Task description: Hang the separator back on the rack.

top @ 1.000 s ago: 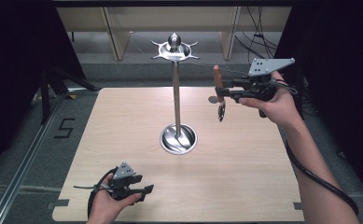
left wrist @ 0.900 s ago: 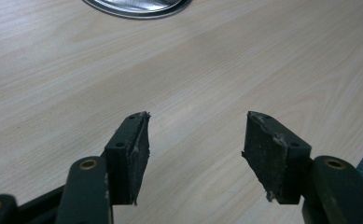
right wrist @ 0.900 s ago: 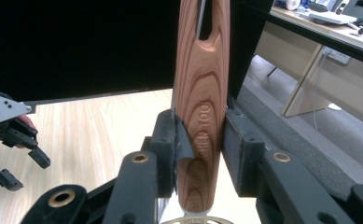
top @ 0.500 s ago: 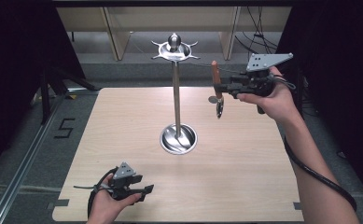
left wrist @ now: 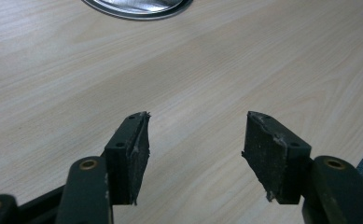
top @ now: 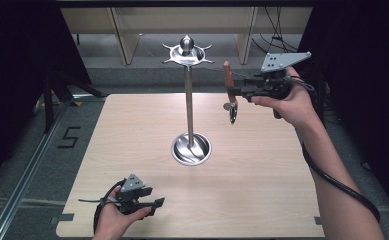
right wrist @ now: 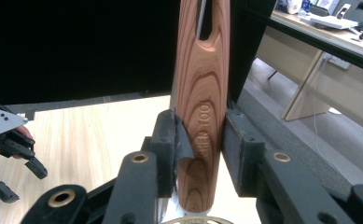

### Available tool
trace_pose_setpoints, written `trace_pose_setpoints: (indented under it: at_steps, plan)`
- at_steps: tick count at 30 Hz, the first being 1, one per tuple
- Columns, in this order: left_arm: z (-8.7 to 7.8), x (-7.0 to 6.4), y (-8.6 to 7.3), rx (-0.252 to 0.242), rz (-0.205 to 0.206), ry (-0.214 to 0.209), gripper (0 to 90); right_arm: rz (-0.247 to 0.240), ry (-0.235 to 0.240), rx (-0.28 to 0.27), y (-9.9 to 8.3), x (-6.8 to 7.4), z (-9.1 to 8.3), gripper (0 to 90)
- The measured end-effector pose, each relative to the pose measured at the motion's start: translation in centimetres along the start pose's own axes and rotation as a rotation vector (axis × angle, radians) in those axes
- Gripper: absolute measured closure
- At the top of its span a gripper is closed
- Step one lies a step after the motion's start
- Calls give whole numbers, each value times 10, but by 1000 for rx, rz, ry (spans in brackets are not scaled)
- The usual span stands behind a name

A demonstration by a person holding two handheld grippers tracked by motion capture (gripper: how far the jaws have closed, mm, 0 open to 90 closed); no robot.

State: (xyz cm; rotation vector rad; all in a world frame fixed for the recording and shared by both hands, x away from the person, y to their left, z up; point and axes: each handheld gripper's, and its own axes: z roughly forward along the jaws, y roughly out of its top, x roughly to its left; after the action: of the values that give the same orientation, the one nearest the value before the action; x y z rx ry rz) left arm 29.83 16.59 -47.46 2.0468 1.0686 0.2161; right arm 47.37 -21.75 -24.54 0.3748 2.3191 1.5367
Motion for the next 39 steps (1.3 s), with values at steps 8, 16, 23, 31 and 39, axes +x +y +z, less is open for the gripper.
trace_pose_setpoints:
  at_steps: [8,16,23,31,39]
  plan:
    - [0,0,0,-6,-2,3,396,14,9,0,1,0,2,685]
    - [0,0,0,-7,-1,3,396,23,6,0,2,-1,2,685]
    - [0,-1,0,-7,-1,4,396,19,10,1,4,-1,4,685]
    - [-1,-1,0,-7,-1,2,395,15,7,2,5,-2,6,685]
    - [-1,-1,0,-7,0,2,396,8,5,-2,8,-2,7,685]
